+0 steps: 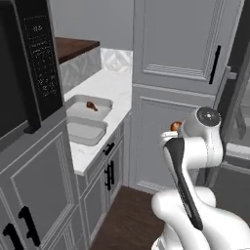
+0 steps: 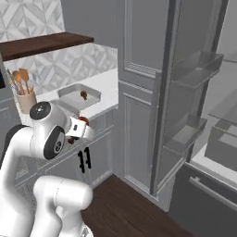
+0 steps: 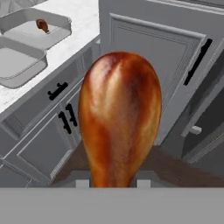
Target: Place one avocado and one chicken drumstick in each tupperware on the nearby counter, to pack two identical lunches.
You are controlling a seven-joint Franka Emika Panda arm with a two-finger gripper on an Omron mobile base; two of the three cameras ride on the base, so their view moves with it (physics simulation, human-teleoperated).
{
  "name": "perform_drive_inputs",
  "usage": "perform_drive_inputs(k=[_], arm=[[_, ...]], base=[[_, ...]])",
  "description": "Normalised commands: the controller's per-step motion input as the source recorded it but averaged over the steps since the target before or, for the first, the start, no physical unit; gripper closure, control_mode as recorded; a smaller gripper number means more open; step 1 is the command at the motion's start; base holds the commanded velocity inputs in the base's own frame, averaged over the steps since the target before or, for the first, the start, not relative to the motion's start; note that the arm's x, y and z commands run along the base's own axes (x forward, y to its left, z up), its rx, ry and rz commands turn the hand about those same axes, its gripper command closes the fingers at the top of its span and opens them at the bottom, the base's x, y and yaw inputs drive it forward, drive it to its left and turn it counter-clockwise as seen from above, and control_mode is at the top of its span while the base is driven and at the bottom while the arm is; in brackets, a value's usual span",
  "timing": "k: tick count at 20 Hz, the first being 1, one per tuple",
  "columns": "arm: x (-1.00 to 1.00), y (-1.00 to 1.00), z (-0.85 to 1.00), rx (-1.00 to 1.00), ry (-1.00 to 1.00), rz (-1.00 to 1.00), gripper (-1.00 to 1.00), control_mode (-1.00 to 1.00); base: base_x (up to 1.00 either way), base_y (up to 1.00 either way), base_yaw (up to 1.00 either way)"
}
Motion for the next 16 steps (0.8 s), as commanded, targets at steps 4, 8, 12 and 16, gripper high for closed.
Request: perform_drive_inputs(k=[4,8,12,16], arm=[[0.00,0.00,0.00,0.00,0.00,0.00,1.00,1.00],[0.00,0.00,0.00,0.00,0.00,0.00,1.00,1.00],[0.00,0.00,0.00,0.00,0.00,0.00,1.00,1.00],[0.00,0.00,0.00,0.00,0.00,0.00,1.00,1.00]], base=[[1.00,0.00,0.41],[1.00,0.01,0.51],[0.94,0.09,0.52],[0.79,0.13,0.55]])
